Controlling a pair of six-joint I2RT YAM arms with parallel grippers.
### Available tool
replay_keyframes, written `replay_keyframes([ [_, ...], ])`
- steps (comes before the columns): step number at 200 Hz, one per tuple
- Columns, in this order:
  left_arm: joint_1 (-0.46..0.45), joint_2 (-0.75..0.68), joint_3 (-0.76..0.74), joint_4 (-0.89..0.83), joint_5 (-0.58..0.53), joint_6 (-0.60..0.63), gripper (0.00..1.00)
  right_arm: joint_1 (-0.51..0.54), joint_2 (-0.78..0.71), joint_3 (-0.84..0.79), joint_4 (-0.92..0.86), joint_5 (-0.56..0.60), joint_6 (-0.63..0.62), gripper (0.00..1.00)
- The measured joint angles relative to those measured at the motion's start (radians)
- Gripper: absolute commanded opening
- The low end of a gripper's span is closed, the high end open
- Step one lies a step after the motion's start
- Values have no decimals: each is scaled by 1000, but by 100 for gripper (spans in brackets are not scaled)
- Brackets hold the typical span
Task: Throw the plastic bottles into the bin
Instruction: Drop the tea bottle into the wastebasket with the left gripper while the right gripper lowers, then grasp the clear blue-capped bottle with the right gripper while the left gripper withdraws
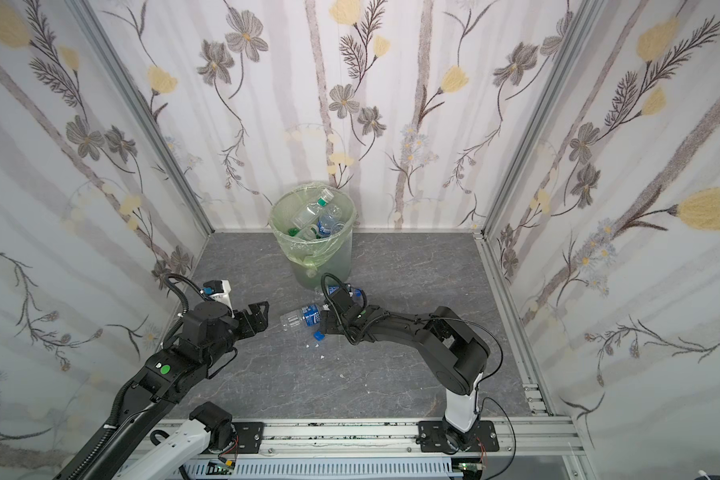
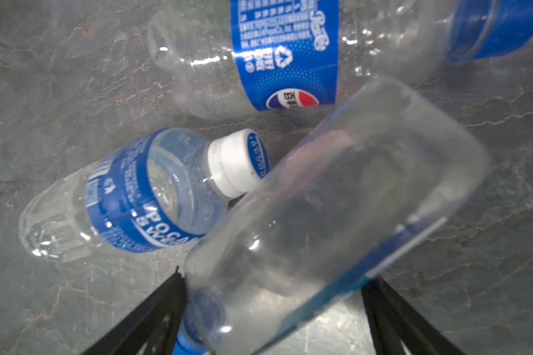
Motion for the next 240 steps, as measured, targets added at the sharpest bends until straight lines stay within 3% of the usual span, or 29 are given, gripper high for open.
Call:
replay_keyframes([
  [51, 0, -3, -14, 0, 0, 0, 93, -13, -95, -85, -56, 47, -29, 85],
  [75, 0, 7, -14, 0, 0, 0, 93, -24, -155, -107, -84, 52, -61, 91],
  [132, 0, 37, -14, 1, 0, 0, 93, -133, -128, -10, -87, 27, -124, 96],
  [182, 0, 28, -18, 3, 8, -1, 92, -169, 6, 84, -82, -43, -147, 90],
  [240, 0, 30, -34, 5, 19, -8, 92, -169, 27, 43, -86, -49, -150, 80],
])
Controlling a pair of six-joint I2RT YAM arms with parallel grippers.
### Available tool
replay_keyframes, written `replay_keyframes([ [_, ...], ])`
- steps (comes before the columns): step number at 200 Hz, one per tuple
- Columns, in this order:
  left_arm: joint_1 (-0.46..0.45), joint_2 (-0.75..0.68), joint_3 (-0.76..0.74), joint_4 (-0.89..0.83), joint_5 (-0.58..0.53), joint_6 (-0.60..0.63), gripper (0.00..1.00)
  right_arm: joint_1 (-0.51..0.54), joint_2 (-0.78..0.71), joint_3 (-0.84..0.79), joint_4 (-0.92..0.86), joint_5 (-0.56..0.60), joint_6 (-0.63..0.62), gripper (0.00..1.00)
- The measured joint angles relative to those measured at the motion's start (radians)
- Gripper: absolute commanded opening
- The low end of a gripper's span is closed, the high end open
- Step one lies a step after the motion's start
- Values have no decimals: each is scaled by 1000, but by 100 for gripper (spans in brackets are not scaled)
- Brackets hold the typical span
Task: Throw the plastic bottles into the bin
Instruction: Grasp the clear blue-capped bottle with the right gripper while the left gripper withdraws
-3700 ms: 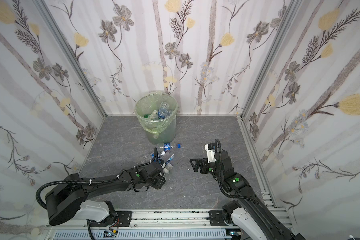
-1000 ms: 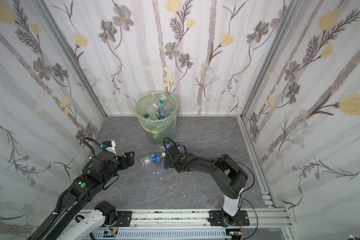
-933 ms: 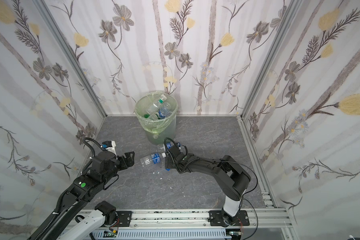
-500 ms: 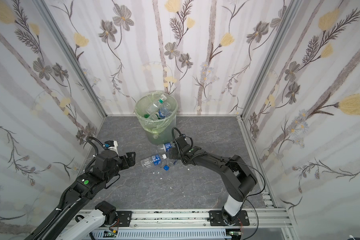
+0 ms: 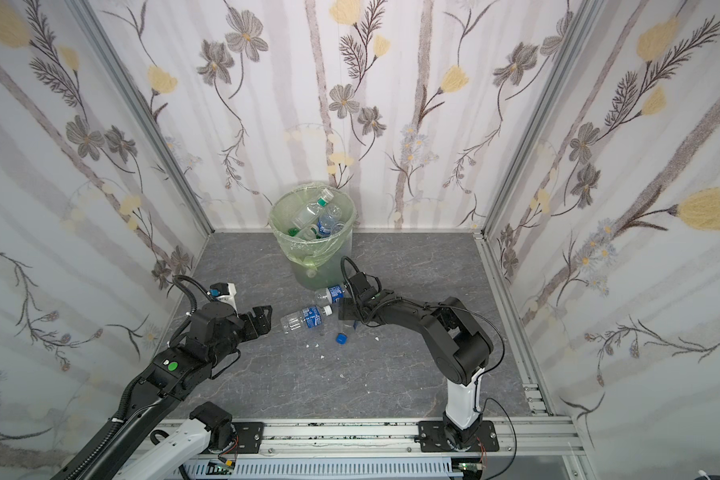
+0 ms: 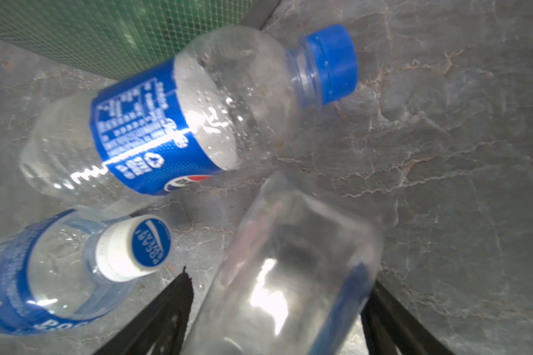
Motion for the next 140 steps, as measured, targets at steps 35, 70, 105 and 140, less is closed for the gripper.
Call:
replay_keyframes([
  [35, 0, 21, 0, 3, 6, 0, 92, 0, -33, -57, -16, 29, -20, 73],
  [70, 0, 38, 0, 11, 6, 0, 91, 0, -90, -113, -12, 50, -45, 55],
  [105, 0, 51, 0, 19, 15, 0, 91, 0, -147, -158, -11, 63, -71, 48],
  [140, 0, 52, 0, 24, 22, 0, 91, 0, -258, -179, -11, 71, -93, 46],
])
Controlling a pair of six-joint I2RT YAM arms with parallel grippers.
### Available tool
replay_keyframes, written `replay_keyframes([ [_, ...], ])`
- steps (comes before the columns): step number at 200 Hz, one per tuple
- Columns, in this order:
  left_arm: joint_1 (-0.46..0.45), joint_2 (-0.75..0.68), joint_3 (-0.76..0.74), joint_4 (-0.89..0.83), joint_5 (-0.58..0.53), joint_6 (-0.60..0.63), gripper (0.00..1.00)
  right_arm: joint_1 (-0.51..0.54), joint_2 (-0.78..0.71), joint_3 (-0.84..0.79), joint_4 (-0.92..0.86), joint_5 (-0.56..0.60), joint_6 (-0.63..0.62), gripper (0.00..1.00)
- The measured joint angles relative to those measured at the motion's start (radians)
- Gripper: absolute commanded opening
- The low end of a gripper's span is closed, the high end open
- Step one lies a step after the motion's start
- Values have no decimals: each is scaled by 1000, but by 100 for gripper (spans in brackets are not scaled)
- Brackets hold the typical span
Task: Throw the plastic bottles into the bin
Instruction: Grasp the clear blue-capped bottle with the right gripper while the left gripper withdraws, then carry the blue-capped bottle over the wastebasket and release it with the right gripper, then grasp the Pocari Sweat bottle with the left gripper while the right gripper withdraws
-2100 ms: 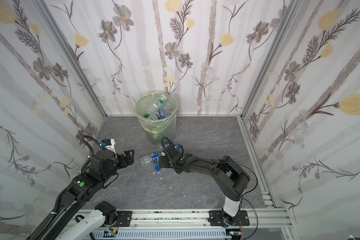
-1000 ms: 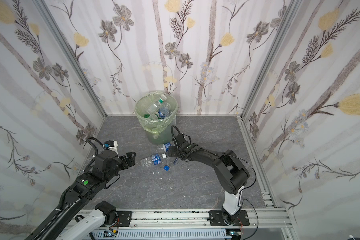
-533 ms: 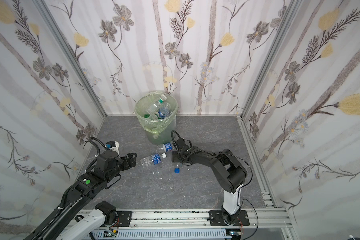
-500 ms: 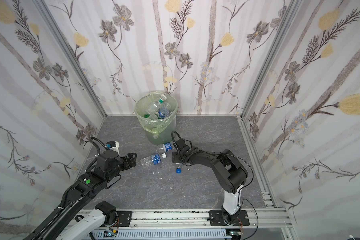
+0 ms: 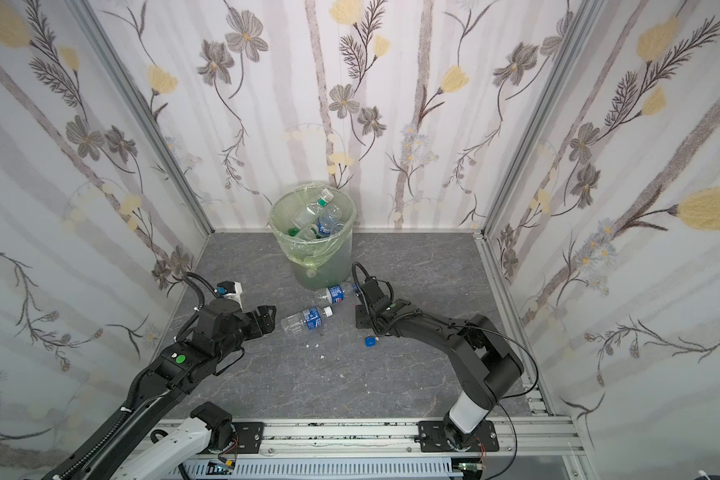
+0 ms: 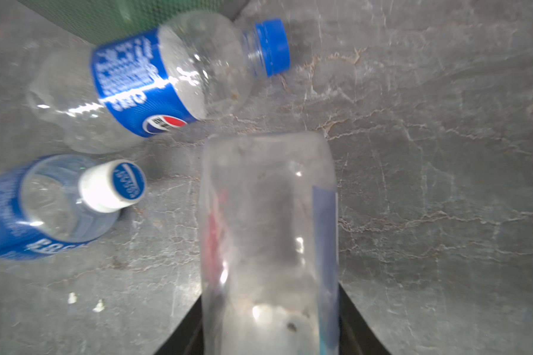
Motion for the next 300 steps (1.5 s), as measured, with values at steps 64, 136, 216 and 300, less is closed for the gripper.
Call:
replay_keyframes([
  [64, 0, 5, 1, 22, 4, 1, 90, 0, -437, -9, 92, -67, -114, 39],
  [136, 0, 9, 4, 24, 9, 1, 88, -15, -151, 613, 93, -167, -323, 35],
  [216, 0, 86, 51, 30, 89, 63, 91, -47, 552, 1496, -365, -259, -378, 93],
  [300, 0, 258, 152, 35, 134, 253, 88, -86, -277, 496, -39, -283, -338, 100],
])
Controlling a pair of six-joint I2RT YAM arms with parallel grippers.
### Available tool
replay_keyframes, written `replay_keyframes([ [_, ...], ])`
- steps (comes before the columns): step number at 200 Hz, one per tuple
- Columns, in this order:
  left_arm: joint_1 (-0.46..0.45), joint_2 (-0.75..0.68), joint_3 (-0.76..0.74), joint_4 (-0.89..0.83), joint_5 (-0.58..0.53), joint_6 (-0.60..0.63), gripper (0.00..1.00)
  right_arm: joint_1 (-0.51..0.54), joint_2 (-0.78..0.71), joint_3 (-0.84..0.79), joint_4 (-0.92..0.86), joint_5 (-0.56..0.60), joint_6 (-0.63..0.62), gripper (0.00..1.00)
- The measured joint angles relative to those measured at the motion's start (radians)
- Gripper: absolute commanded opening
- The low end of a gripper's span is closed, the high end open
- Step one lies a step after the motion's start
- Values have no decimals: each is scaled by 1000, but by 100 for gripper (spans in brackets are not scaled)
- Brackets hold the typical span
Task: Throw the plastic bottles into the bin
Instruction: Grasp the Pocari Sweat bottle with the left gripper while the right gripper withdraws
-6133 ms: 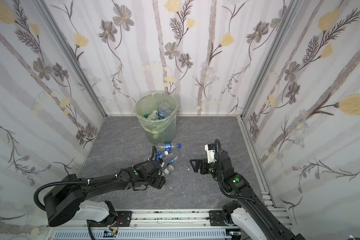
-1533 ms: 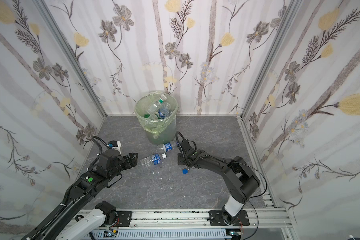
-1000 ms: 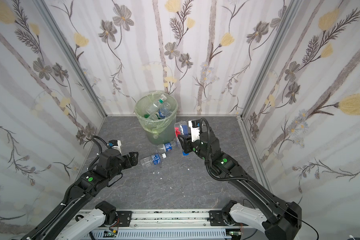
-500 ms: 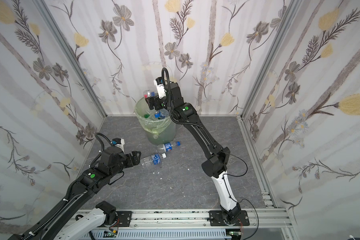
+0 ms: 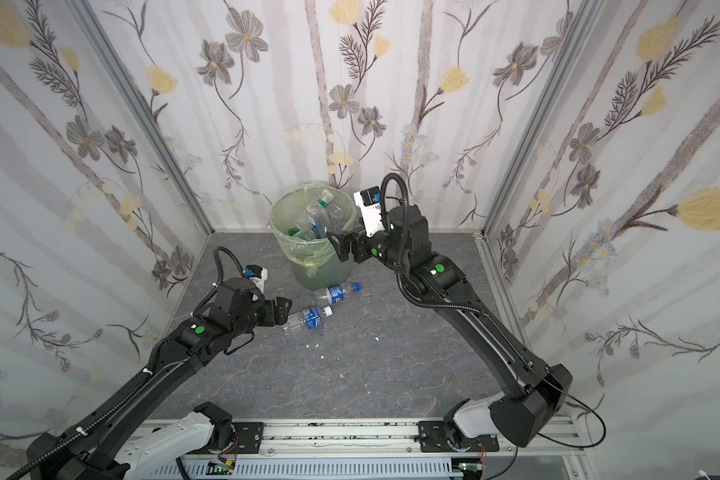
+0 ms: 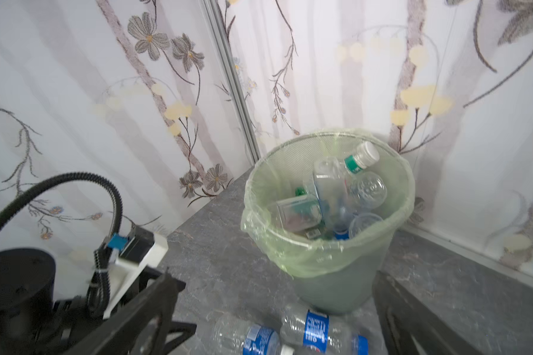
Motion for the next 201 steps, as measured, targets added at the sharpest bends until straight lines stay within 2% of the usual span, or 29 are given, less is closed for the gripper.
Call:
replay_keyframes([
  [37, -2, 108, 21, 3, 2, 70, 87, -80, -292, -388, 118, 4, 93, 100],
  [90, -2, 275, 48, 16, 1, 105, 87, -131, -477, -733, 139, 9, 193, 100],
  [138, -23, 377, 28, 85, 64, 112, 92, -143, -520, -785, 144, 15, 229, 100],
  [201, -47, 442, -34, 168, 84, 92, 91, -147, -510, -776, 145, 15, 241, 100],
])
